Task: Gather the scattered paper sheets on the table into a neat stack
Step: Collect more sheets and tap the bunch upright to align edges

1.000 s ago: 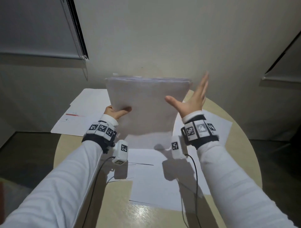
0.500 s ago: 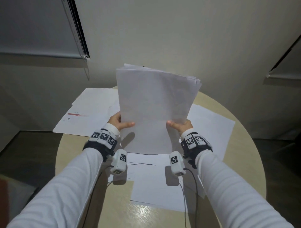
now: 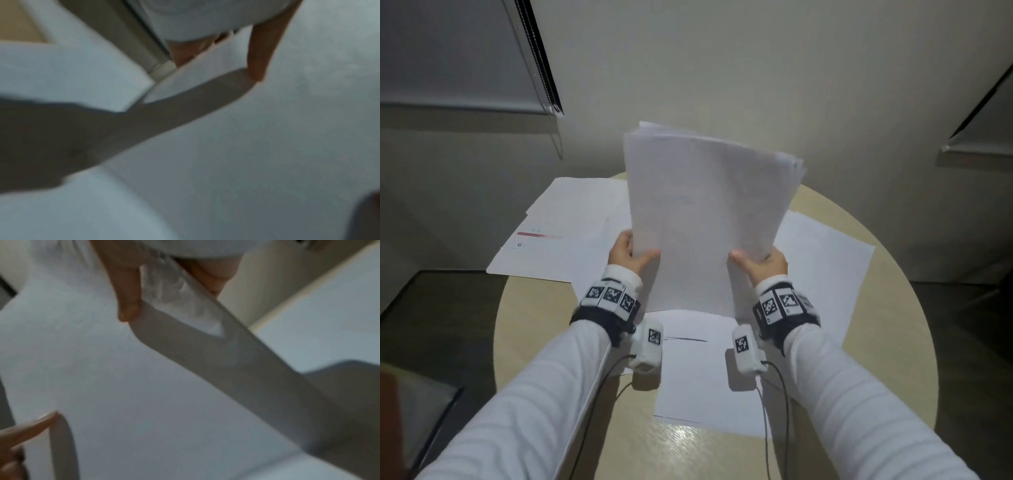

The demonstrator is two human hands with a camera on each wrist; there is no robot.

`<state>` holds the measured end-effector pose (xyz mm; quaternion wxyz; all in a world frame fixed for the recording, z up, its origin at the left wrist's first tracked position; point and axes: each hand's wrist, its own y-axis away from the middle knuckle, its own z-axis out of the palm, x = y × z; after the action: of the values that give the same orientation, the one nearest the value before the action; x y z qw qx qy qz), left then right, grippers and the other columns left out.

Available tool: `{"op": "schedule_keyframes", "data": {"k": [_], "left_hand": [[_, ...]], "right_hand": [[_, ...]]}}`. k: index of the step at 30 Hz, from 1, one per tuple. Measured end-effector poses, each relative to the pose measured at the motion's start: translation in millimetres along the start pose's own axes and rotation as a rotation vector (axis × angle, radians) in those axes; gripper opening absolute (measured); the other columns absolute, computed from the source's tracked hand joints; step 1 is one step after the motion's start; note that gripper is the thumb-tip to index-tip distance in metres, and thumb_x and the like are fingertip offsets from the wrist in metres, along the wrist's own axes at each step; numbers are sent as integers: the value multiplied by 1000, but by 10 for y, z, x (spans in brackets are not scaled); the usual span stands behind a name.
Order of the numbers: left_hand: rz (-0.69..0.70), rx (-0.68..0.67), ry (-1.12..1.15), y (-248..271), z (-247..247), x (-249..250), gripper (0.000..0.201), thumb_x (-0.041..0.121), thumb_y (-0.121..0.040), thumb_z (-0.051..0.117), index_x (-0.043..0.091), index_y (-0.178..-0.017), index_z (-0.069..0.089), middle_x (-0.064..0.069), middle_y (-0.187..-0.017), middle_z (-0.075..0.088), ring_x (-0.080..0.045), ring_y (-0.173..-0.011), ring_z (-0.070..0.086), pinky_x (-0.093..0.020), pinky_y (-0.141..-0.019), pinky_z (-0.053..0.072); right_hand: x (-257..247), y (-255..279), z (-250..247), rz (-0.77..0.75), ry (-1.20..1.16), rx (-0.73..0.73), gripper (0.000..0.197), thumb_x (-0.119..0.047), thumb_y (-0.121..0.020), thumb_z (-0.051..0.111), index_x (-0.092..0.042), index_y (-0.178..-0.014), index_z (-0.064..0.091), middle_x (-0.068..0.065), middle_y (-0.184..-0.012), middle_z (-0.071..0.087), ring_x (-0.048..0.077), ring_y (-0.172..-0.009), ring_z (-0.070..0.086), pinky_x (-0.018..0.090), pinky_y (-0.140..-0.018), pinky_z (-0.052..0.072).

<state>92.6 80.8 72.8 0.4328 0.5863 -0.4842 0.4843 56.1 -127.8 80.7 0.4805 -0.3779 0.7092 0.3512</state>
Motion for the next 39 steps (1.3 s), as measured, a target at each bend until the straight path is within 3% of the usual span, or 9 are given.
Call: {"op": "schedule_keyframes", "data": {"k": [3, 8, 13, 16, 20, 26, 28, 30, 39], "left_hand": [[-148, -82, -43, 215, -31, -343, 36, -8, -78, 59, 5, -112, 58, -10, -97, 62, -21, -85, 59, -12, -58, 50], [-123, -137, -87, 225, -13, -319, 41, 12, -71, 55, 17, -112, 57, -4, -101, 61, -21, -95, 57, -32, -84, 49], [-9, -154, 131, 32, -40, 70, 52, -8, -75, 62, 3, -123, 48, -6, -109, 60, -4, -85, 66, -14, -74, 53], [6, -166, 123, -127, -13, 277, 58, -19, -82, 52, -3, -135, 35, -23, -133, 49, -25, -116, 56, -35, -100, 44], [58, -98, 185, -130, 88, 375, 61, -20, -79, 47, -1, -135, 35, -14, -114, 54, -15, -89, 59, -13, -76, 53], [42, -43, 63, 44, 120, 118, 62, -6, -80, 59, 1, -135, 31, -12, -131, 47, -19, -121, 47, -30, -106, 36], [-37, -77, 10, 173, 101, -85, 65, -10, -81, 61, -2, -137, 29, -5, -132, 43, -10, -117, 40, -21, -104, 32], [-88, -111, -17, 245, 73, -326, 56, -11, -79, 63, -4, -129, 38, -9, -119, 52, -17, -110, 48, -36, -106, 39], [-207, -9, 56, 262, 144, -570, 52, -9, -83, 58, -8, -132, 38, -24, -132, 50, -30, -121, 50, -27, -95, 38]], "right_hand": [[401, 59, -35, 122, 210, -171, 37, -7, -74, 74, -3, -110, 64, 12, -106, 66, 17, -90, 58, 24, -78, 44], [456, 92, -29, 88, 213, -171, 21, -6, -81, 64, -7, -101, 64, 8, -92, 64, 21, -87, 60, 29, -75, 49], [52, 10, -47, 29, -129, -84, 17, 6, -82, 56, -11, -80, 58, 3, -64, 55, 10, -54, 54, 15, -46, 44], [-188, -71, -75, -56, -182, -96, 19, 11, -86, 53, -8, -86, 56, -5, -57, 53, -8, -36, 48, 9, -45, 42], [-277, -133, -15, -165, -178, -74, 22, 10, -86, 53, 0, -105, 60, -2, -71, 60, 3, -62, 55, 3, -55, 43], [128, 9, 120, -59, -214, -19, 31, -2, -84, 64, 4, -114, 59, 7, -102, 61, 14, -91, 58, 21, -81, 46], [393, 88, 136, 62, -151, -33, 35, -5, -80, 70, 2, -112, 61, 11, -105, 65, 21, -95, 61, 29, -87, 48], [599, 121, 133, 124, -105, -55, 35, -4, -77, 73, 4, -109, 62, 19, -107, 67, 27, -95, 64, 38, -88, 52], [597, 110, 142, 91, -151, -67, 30, 5, -85, 60, 6, -115, 59, 6, -102, 59, 18, -94, 56, 23, -80, 44]]}}
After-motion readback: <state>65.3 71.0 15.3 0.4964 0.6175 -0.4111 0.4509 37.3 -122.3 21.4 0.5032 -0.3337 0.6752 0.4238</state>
